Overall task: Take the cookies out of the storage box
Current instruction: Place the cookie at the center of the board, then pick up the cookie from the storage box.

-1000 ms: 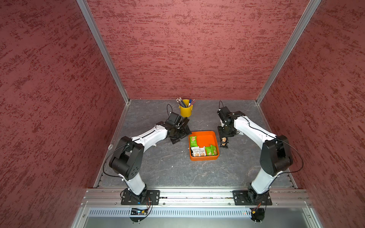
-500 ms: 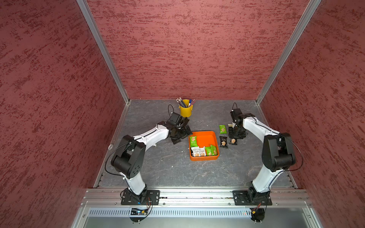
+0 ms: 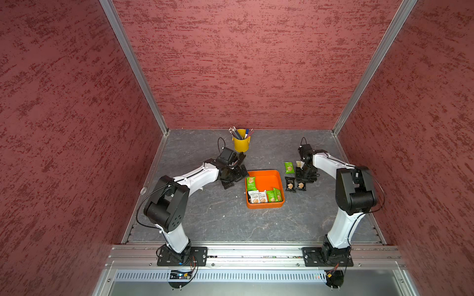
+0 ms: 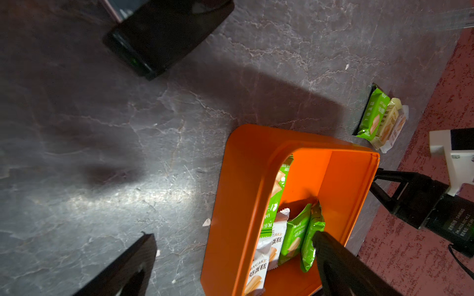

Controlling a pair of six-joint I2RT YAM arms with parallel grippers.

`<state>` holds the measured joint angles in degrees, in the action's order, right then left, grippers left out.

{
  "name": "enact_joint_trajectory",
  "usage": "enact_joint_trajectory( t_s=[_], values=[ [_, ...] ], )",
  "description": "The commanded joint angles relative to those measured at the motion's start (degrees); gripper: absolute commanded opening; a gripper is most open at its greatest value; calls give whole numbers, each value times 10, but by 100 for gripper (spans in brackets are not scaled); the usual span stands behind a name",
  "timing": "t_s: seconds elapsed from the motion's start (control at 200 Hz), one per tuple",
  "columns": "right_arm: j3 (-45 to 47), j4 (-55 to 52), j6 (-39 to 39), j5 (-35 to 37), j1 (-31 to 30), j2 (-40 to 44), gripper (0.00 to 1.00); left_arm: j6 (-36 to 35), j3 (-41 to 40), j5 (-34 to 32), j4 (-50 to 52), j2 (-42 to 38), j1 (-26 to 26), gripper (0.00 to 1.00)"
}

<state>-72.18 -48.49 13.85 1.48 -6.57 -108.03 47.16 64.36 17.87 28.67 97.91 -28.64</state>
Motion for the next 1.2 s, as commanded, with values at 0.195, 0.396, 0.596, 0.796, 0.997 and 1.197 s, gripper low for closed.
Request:
enact_joint_trajectory(
  t_s=[0.195,0.396,0.596,0.796,0.997,1.197],
  values=[
    [5,-1,5,-11,4,39,56,-13,-8,11,15,-32,-1,100],
    [14,-19,28,-73,-1,112,59,-10,-18,11,25,-44,-6,100],
    [22,-37,52,-132,-35,168,59,38,-18,-6,21,-50,-28,100],
    [12,-56,73,-174,-104,199,58,55,43,-37,92,-32,-67,100],
    [12,-64,94,-175,-172,208,57,102,59,-72,127,-34,-95,100],
    [24,-50,91,-169,-210,202,56,143,34,-105,111,-70,-101,100]
  ],
)
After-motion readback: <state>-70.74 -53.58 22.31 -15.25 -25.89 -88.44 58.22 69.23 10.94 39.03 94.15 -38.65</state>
